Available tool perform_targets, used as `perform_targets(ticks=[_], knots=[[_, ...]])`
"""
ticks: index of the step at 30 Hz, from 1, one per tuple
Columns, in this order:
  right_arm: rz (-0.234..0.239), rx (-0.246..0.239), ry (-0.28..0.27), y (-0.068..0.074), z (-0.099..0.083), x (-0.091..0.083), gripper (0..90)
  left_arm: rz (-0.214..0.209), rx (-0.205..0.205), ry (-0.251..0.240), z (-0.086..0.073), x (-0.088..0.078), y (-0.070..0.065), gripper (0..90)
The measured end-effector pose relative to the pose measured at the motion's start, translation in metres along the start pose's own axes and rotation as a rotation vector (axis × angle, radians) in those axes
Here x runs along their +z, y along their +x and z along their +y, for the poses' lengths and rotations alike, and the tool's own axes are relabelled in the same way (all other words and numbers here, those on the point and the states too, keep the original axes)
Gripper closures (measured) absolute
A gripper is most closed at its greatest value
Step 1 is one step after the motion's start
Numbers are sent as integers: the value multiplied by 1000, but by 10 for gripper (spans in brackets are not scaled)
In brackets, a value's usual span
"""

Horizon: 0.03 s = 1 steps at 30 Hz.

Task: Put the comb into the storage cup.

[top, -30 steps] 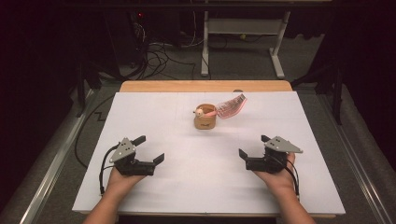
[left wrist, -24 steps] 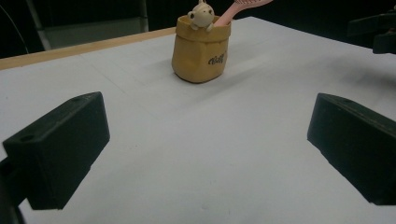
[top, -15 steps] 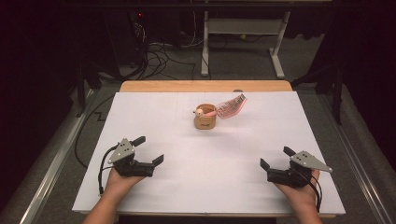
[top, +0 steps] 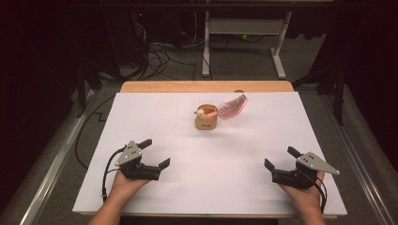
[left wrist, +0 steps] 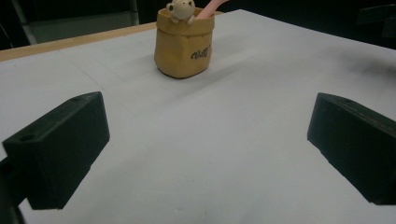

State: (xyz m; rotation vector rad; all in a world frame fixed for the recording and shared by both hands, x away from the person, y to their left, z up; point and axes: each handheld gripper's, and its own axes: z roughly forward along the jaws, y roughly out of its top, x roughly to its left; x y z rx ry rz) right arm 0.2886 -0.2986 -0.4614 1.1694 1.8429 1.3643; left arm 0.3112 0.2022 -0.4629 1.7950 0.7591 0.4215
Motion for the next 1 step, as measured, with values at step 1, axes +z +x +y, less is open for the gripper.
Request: perform_targets(ticks=[1], knots=[[3,-1,-3,0,0,0,3,2,0,0,0,0,0,0]])
